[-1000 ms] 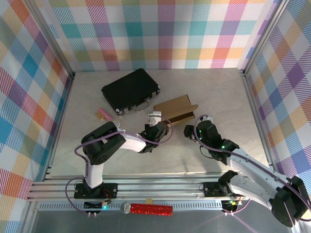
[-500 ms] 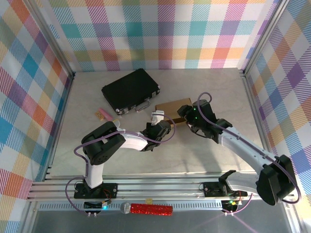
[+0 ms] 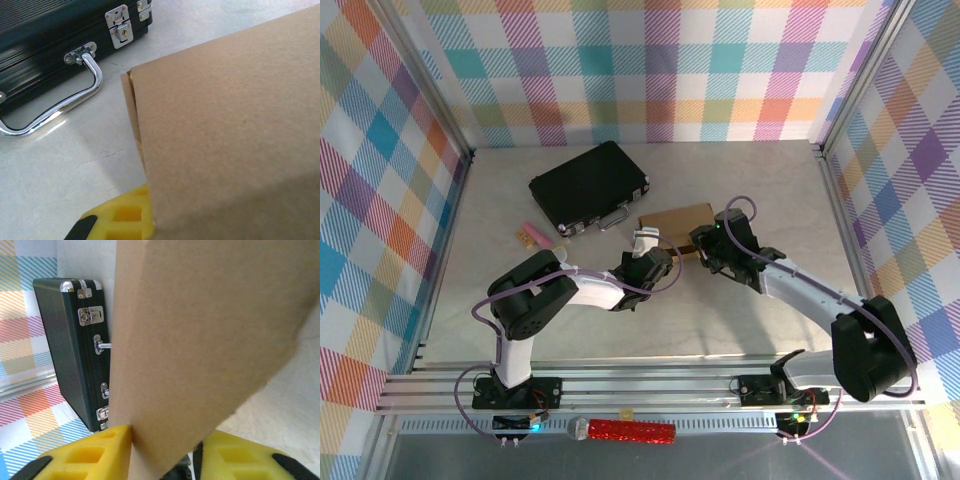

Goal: Fold the paper box

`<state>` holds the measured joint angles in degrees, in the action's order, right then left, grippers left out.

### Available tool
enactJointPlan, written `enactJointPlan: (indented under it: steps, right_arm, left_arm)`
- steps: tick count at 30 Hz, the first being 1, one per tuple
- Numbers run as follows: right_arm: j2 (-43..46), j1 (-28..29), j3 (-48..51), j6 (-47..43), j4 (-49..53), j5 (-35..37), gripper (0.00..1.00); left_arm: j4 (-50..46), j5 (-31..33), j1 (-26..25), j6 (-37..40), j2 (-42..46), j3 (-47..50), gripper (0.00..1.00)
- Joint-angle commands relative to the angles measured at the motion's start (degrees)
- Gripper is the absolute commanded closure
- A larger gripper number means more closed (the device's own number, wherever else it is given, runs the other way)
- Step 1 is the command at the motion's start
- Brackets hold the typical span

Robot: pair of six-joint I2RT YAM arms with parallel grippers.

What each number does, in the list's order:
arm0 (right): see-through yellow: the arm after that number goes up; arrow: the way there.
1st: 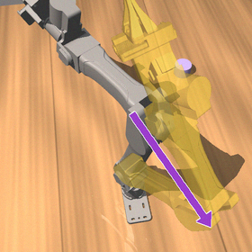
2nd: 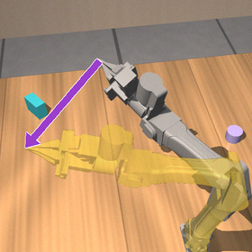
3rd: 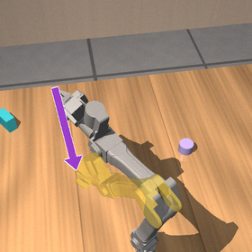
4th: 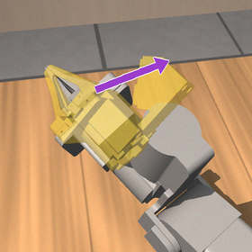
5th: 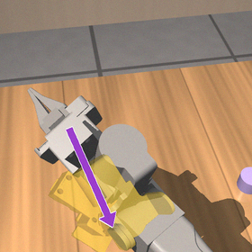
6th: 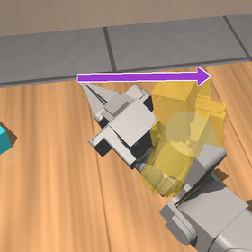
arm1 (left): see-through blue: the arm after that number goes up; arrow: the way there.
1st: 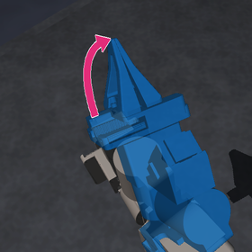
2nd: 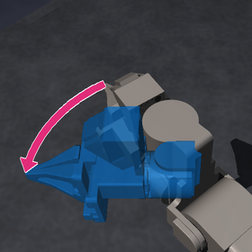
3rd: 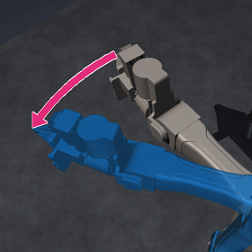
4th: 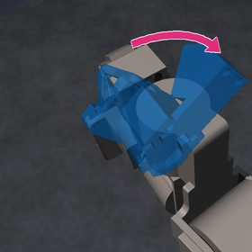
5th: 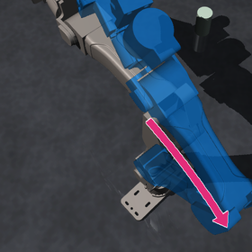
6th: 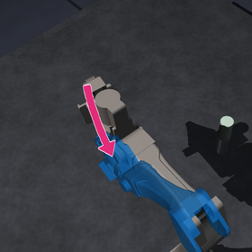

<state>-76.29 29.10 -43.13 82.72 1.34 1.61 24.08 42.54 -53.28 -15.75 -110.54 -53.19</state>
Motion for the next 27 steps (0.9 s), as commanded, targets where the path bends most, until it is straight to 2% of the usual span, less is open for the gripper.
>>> enactJointPlan:
  steps: [1,4,7,11,14,18,21,24,27]
  right_arm:
    - [-1.81,-0.27,-0.2,1.3,-3.83,-0.64,0.76]
    - [-1.46,-0.25,1.13,2.04,-4.01,0.56,0.92]
    - [-0.47,-0.27,2.97,2.37,-3.6,2.75,1.0]
    - [0.22,-0.27,5.06,0.99,-5.88,3.58,1.0]
    - [0.52,-0.3,6.66,1.21,-7.48,3.28,1.0]
    - [0.35,-0.36,6.78,1.72,-7.32,1.96,1.0]
    - [0.35,-0.37,5.88,1.86,-5.52,1.21,1.0]
    - [0.27,-0.37,4.52,0.98,-2.6,0.69,1.0]
    - [0.27,-0.66,4.24,0.85,-1.24,-0.33,1.0]
  left_arm:
    - [-7.02,-2.47,-0.69,1.22,-2.31,0.72,1.0]
    - [-7.33,-2.53,-0.69,1.42,-1.9,0.46,1.0]
    - [-8.52,-3.28,-0.7,1.56,0.31,0.58,0.99]
    - [-13.32,-6.01,-0.69,-0.38,6.7,1.57,0.7]
    - [-18.04,-9.57,-0.78,-2.78,12.23,2.6,0.56]
    - [-24.12,-16.91,-1.27,-7.29,19.77,3.89,0.56]
    - [-30.28,-20.71,-1.66,-13.8,27.99,5.43,0.57]
    - [-41.39,-22.69,-1.57,-21.41,37.19,3.4,0.58]
    - [-52.1,-24.3,0.54,-28.57,43.13,-1.93,0.51]
